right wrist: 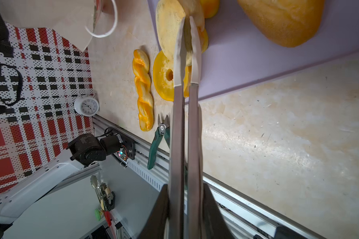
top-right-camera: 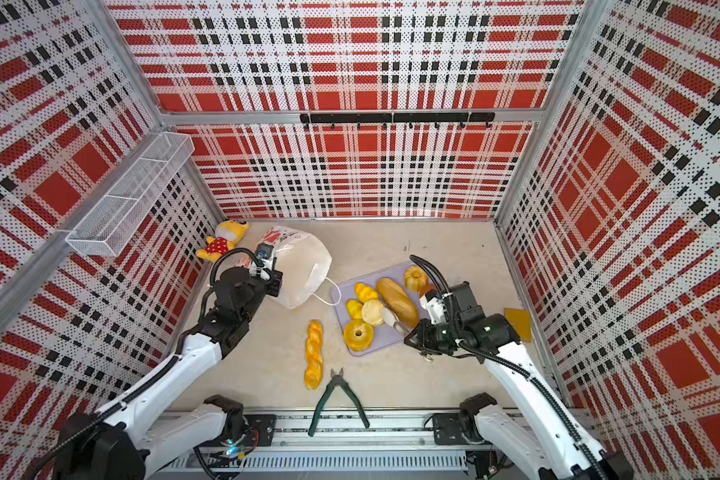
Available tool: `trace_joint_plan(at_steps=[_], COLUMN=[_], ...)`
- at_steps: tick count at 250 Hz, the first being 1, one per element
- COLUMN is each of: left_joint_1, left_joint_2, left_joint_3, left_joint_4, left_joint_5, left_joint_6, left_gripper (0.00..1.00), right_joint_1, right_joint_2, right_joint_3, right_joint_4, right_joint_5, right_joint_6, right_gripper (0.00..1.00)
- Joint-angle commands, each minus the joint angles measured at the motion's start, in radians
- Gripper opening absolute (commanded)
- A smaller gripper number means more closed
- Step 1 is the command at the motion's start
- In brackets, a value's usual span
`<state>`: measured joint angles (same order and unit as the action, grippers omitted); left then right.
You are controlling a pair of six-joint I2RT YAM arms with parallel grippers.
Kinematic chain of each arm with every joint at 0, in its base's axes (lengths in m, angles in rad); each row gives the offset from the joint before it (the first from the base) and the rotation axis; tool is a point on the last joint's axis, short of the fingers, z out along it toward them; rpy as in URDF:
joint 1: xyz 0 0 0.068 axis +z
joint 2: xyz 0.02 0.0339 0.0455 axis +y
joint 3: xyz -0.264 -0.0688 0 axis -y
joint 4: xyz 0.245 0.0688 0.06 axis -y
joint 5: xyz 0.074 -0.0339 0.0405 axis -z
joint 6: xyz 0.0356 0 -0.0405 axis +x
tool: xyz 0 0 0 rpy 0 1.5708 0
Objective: Take the fake bread out of the paper bag
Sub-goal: 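Carry the round bread with the right tongs onto the lavender tray, then open the right tongs to release the bread and draw back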
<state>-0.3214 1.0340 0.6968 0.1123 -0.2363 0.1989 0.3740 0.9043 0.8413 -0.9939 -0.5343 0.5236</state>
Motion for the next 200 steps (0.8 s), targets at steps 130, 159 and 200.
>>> trace_joint_plan(at_steps=[130,159,200], left_joint_1=[0.131,0.161,0.195], left_joint_2=[0.007,0.017,0.018], left_joint_3=[0.366,0.405,0.443], left_joint_4=[-0.542,-0.612,-0.656], left_joint_5=[0.127,0.173,0.243], left_joint_6=[-0.478,-0.527,-0.596], left_gripper=[0.0,0.0,0.0], right_joint_1=[-0.023,-0.022,-0.022], right_joint_2=[-0.002,0.0,0.01], right_joint_3=[0.073,0.127,0.196], right_joint_4=[-0.067,-0.123,-0.135], right_joint_5=[0.166,0.199,0.172], right_joint_6=[-0.071,-0.105,-0.107], right_gripper=[0.44,0.44,0.36])
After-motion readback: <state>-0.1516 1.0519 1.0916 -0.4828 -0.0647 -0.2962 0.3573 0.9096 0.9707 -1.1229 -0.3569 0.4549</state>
